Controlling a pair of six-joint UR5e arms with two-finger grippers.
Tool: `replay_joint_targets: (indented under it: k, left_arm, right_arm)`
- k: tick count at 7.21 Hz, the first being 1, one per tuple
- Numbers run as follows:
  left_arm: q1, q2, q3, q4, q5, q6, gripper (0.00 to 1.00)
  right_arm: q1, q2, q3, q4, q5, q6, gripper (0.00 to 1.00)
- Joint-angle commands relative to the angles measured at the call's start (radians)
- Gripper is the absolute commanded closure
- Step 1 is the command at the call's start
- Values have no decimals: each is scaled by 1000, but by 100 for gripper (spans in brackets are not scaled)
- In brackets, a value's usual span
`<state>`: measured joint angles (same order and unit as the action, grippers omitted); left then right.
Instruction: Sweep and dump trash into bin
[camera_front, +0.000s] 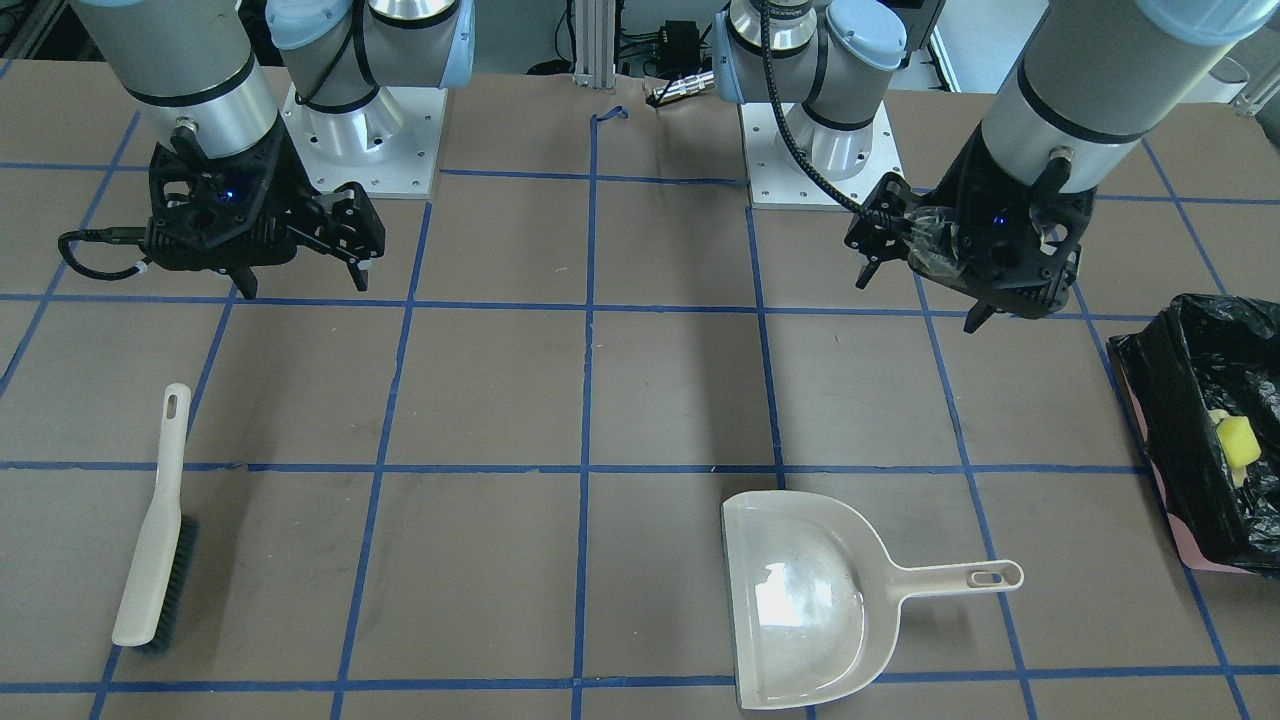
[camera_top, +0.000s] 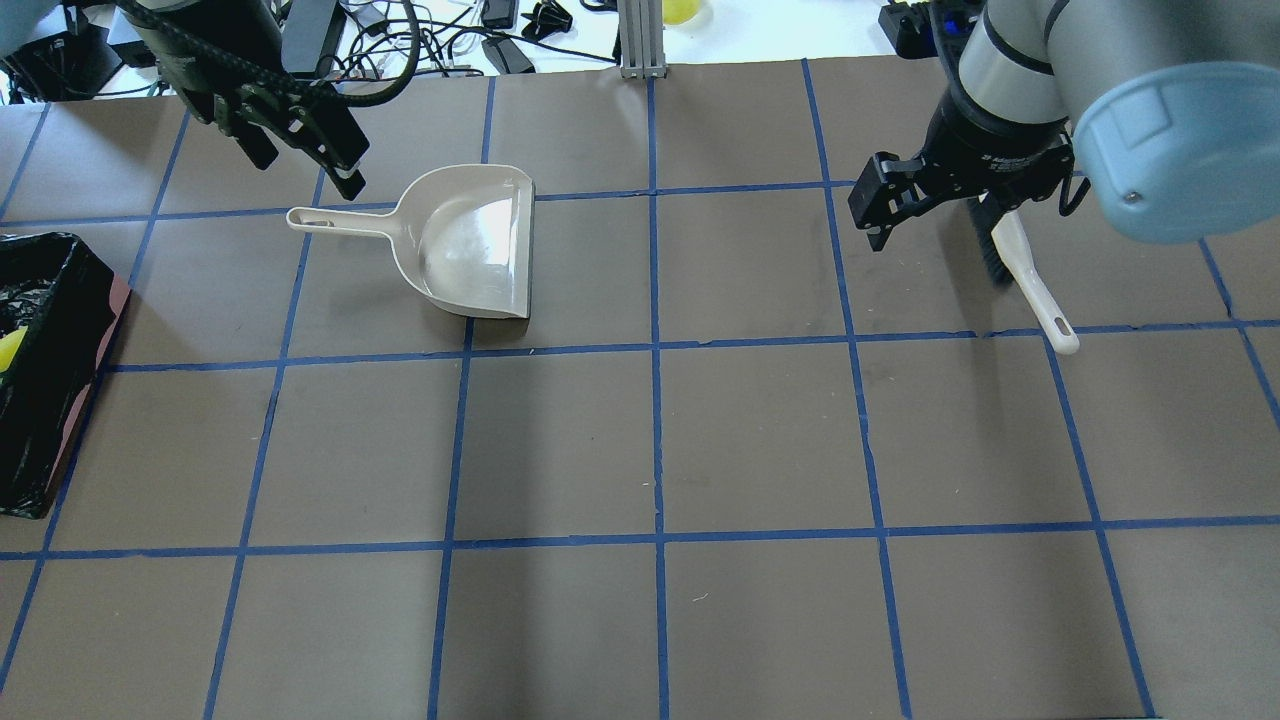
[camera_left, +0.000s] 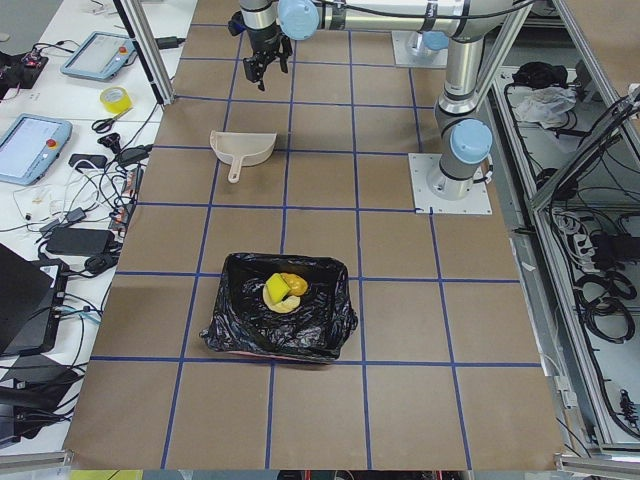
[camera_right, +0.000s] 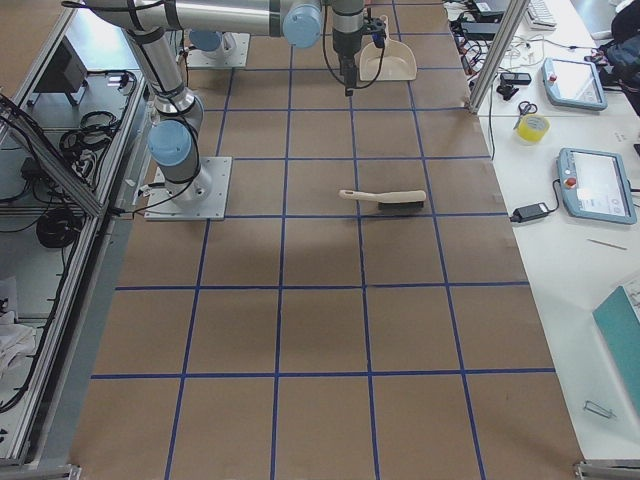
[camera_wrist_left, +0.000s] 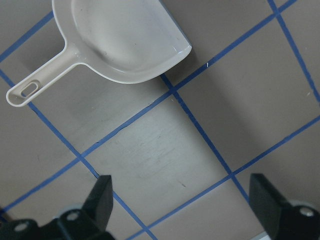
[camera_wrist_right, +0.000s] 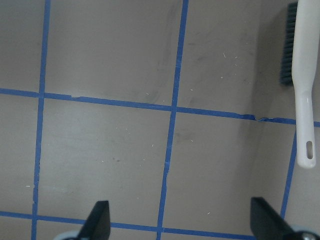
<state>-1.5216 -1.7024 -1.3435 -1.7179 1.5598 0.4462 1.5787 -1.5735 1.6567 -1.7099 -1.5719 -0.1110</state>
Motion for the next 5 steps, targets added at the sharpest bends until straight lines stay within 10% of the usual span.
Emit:
replay_joint_targets:
  k: [1,5]
  left_arm:
    - [0,73,-83,61,5,-160,4]
    - [0,138,-167,112,16,-195,0]
  right_arm:
    - [1,-2,0,1,3,1,0]
    - [1,0,0,4,-2,1,0]
